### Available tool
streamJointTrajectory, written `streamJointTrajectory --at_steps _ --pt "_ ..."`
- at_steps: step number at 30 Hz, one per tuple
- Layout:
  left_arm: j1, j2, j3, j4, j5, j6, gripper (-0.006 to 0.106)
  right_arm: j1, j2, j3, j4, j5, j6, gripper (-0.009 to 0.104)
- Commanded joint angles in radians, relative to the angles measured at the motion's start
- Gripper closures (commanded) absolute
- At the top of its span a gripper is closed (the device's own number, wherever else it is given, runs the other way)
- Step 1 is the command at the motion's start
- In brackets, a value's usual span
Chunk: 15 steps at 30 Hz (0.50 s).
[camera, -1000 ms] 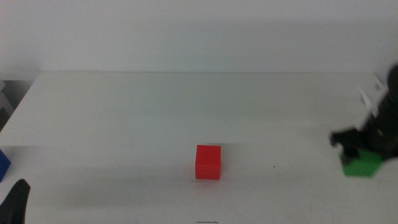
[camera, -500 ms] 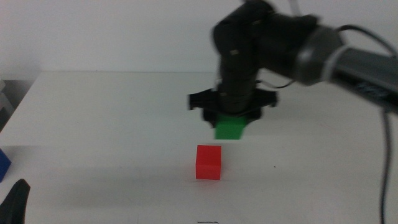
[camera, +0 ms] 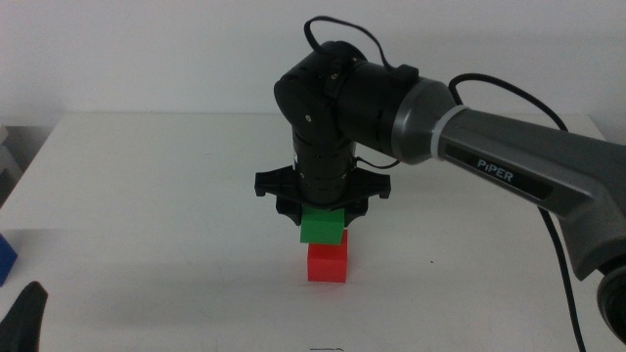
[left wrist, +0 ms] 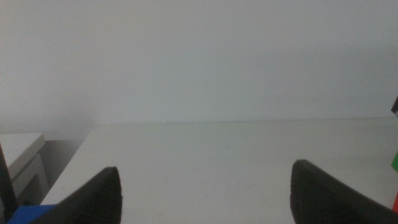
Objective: Stack red cubes first, then green, then blue cubes in a specific spot.
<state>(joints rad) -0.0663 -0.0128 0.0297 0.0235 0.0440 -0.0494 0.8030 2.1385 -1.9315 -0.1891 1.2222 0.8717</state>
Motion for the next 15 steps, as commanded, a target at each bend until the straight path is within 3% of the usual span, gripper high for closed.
streamJointTrajectory --at_steps 1,9,15 --pt "-0.001 -0.021 -0.003 -0.010 -0.081 -0.005 0.008 0.000 -0.061 -0.032 -0.029 0.079 0.012 0.096" --pt "-0.001 -0.021 -0.003 -0.010 -0.081 -0.005 0.008 0.001 -0.079 -0.011 -0.012 0.081 0.024 0.096" --pt "-0.001 -0.021 -0.003 -0.010 -0.081 -0.005 0.008 0.016 -0.143 0.083 -0.068 0.077 0.047 0.096"
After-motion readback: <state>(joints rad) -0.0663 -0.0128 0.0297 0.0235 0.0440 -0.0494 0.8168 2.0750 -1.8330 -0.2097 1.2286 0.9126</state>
